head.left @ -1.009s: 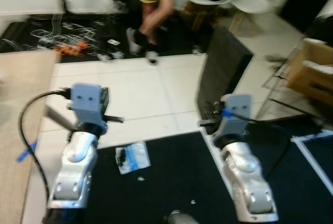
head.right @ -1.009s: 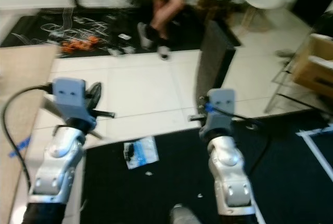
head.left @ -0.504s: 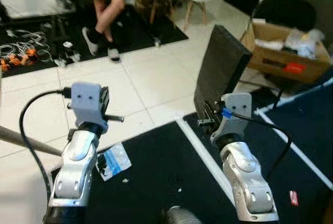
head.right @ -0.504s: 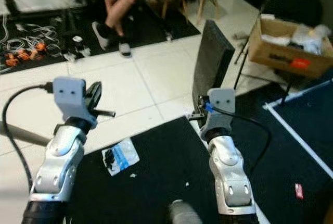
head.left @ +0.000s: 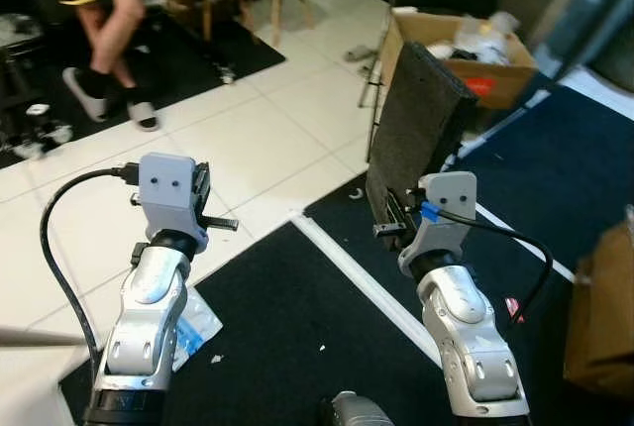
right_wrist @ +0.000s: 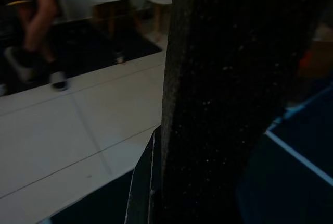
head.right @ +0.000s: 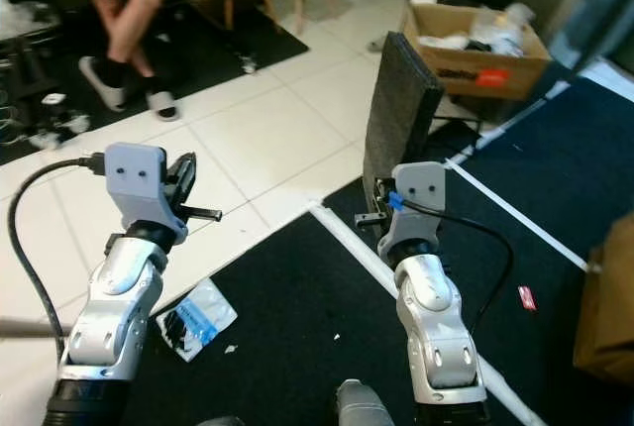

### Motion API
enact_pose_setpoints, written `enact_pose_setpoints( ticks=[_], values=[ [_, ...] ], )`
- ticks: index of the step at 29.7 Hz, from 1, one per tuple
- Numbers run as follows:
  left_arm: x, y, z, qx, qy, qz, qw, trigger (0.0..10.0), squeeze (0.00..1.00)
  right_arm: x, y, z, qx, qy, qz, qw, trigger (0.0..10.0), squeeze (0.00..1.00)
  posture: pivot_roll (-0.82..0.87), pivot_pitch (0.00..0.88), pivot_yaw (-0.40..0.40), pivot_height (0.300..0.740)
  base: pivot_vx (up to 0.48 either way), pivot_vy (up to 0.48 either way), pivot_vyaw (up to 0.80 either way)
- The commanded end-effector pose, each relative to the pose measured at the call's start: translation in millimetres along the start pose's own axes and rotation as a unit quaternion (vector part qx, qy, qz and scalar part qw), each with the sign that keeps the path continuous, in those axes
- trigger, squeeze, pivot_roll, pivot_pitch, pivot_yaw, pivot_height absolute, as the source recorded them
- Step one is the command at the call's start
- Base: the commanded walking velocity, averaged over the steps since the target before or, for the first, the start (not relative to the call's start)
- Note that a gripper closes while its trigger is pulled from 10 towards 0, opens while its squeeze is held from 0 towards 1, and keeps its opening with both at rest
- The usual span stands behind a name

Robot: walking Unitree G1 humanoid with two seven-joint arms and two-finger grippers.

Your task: Picking trash to rubbish bin

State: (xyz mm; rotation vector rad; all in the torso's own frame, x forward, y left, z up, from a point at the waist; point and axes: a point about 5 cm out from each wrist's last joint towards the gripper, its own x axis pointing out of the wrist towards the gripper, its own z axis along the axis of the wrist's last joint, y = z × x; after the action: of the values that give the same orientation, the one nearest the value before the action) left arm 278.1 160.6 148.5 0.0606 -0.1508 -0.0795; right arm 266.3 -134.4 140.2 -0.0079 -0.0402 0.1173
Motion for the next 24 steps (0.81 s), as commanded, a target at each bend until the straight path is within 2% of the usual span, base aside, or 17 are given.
enact_pose_setpoints(
  ticks=[1,24],
  values=[
    [0.5,-0.7,-0.7,0.004,0.001,-0.005,1.0,10.0,0.0,-1.4,-2.6,-1.1,0.001,0.001,-0.005,1.0,10.0,0.0,-0.03,0.031,-0.005,0.74,0.0,0.0,-0.66],
    [3.1,-3.9,-5.4,0.003,0.012,-0.006,1.0,10.0,0.0,-1.2,-5.9,-4.3,-0.002,0.007,-0.012,1.0,10.0,0.0,-0.03,0.049,0.001,0.74,0.0,0.0,-0.66]
  ],
)
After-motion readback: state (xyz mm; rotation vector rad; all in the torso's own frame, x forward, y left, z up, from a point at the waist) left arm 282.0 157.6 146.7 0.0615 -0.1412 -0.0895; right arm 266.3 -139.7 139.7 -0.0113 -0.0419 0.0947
